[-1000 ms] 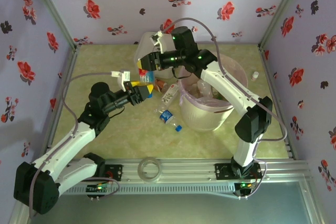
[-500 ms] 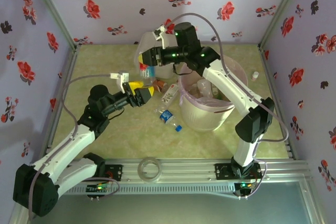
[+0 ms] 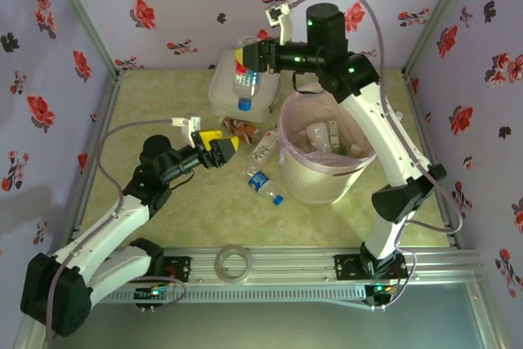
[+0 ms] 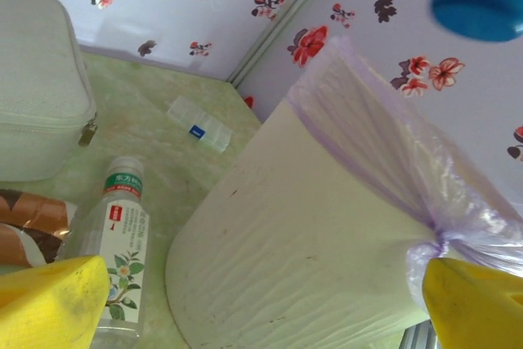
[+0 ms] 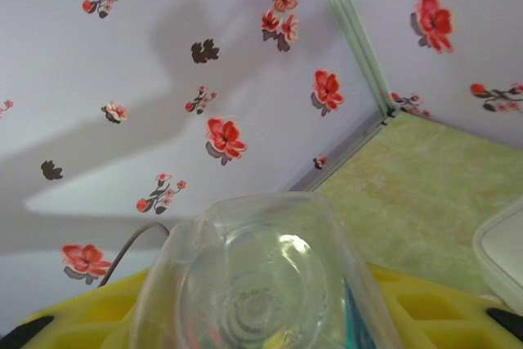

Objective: Put the plastic bottles in the bin

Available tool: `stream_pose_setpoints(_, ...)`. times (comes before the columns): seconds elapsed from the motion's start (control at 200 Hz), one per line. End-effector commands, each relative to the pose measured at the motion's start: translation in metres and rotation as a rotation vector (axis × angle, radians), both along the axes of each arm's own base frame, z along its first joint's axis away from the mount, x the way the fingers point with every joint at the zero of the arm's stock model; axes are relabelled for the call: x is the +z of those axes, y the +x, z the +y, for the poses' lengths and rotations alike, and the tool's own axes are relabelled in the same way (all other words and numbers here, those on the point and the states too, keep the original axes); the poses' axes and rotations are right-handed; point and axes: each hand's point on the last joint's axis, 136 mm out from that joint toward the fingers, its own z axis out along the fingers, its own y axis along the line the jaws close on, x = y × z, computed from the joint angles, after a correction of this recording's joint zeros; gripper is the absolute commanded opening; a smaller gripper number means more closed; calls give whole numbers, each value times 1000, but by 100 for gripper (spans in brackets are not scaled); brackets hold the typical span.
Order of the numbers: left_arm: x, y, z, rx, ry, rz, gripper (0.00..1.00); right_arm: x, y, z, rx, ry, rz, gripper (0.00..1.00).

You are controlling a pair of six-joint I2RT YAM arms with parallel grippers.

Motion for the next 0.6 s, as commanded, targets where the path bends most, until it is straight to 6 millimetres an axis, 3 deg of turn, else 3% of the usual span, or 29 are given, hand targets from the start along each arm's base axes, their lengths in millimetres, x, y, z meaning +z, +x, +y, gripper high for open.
stream_pose_setpoints(0.0, 1, 6, -1, 19, -18, -8, 98, 35, -10, -35, -71, 13, -87, 43)
stream_pose_setpoints(0.32, -41, 39, 8, 174, 45, 149, 97, 49, -20, -125, -297, -56, -139, 43)
stream_pose_setpoints(0.595, -68, 51, 17, 259, 109, 257, 97, 15, -33, -195, -557, -278, -105, 42)
